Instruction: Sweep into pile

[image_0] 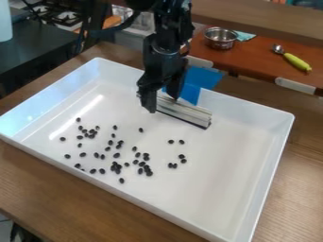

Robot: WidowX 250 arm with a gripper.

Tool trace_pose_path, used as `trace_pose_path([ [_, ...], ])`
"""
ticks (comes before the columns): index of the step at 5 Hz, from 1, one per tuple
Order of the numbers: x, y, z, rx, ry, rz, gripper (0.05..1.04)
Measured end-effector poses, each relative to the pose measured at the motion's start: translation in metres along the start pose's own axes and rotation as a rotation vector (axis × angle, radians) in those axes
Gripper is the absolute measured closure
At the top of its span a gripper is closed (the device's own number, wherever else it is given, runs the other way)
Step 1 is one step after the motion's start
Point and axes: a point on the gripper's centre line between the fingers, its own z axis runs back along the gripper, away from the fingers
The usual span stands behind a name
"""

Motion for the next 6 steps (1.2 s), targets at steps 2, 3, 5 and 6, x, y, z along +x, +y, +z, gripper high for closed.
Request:
trace_pose_path([
  [2, -0.004, -0.004, -0.003, -0.010, 0.000, 0.006, 0.390],
  [3, -0.005, -0.002, -0.005, -0.008, -0.007, 0.005, 0.685],
  [5, -0.009, 0.002, -0.007, -0.019, -0.015, 0.008, 0.754],
  [6, -0.012, 0.010, -0.009, -0.024, -0.018, 0.011, 0.754],
])
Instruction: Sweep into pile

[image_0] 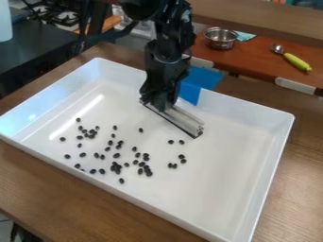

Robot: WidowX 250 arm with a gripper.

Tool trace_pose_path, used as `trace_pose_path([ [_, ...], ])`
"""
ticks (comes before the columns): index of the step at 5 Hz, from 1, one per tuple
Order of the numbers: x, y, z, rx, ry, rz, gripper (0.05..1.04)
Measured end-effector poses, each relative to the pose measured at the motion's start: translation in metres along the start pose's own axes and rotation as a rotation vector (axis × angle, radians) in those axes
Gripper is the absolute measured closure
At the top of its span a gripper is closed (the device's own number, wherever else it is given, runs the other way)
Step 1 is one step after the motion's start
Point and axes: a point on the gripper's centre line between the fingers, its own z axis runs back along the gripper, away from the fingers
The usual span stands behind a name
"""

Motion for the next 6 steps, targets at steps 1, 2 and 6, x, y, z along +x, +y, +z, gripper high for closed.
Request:
trace_pose_path([
  [1, -0.004, 0.017, 0.004, -0.010, -0.005, 0.006, 0.754],
  [2, -0.006, 0.031, 0.006, -0.015, -0.003, 0.014, 0.754],
  [6, 0.012, 0.123, 0.018, 0.007, 0.017, 0.125, 0.754],
])
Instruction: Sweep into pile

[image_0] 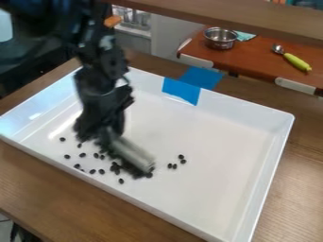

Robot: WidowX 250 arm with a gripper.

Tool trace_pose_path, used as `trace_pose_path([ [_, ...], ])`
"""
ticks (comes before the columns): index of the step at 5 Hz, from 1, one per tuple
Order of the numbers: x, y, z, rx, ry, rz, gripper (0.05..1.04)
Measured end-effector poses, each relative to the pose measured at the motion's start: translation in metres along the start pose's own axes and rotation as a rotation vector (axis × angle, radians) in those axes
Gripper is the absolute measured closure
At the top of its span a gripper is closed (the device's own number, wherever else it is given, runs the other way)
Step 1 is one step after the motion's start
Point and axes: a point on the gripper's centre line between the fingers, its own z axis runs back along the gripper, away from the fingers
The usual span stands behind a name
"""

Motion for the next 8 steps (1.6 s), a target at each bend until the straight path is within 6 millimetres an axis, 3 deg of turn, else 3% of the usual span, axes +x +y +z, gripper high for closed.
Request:
trace_pose_path([
  [2, 0.010, 0.032, 0.008, 0.007, -0.049, 0.025, 0.754],
  [3, 0.008, 0.017, 0.017, -0.027, -0.047, 0.052, 0.754],
  [4, 0.009, -0.029, 0.036, -0.101, -0.023, 0.113, 0.754],
  [5, 0.026, -0.072, 0.047, -0.141, -0.011, 0.207, 0.754],
  [6, 0.067, -0.088, 0.039, -0.136, -0.036, 0.321, 0.754],
  [7, 0.091, -0.090, 0.026, -0.122, -0.060, 0.383, 0.754],
  [8, 0.114, -0.078, 0.013, -0.110, -0.115, 0.436, 0.754],
])
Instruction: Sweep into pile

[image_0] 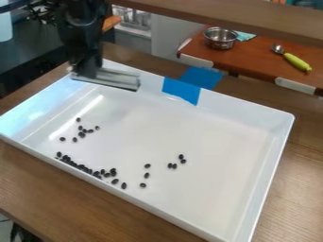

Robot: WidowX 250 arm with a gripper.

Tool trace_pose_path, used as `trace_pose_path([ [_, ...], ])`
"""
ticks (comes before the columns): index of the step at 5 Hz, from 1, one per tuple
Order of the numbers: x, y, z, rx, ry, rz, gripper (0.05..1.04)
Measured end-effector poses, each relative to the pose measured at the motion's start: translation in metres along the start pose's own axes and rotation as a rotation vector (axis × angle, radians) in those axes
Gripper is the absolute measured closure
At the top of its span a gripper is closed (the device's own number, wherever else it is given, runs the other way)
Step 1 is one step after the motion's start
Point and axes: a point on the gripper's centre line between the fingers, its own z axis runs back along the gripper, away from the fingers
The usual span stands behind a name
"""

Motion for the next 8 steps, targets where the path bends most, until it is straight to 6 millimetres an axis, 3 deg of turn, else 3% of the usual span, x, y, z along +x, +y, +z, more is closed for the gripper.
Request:
trace_pose_path([
  [2, -0.001, 0.038, -0.028, 0.037, -0.015, -0.025, 0.754],
  [4, -0.008, 0.042, -0.017, 0.002, 0.002, -0.028, 0.754],
  [8, -0.009, 0.101, -0.002, 0.063, 0.012, -0.023, 0.754],
])
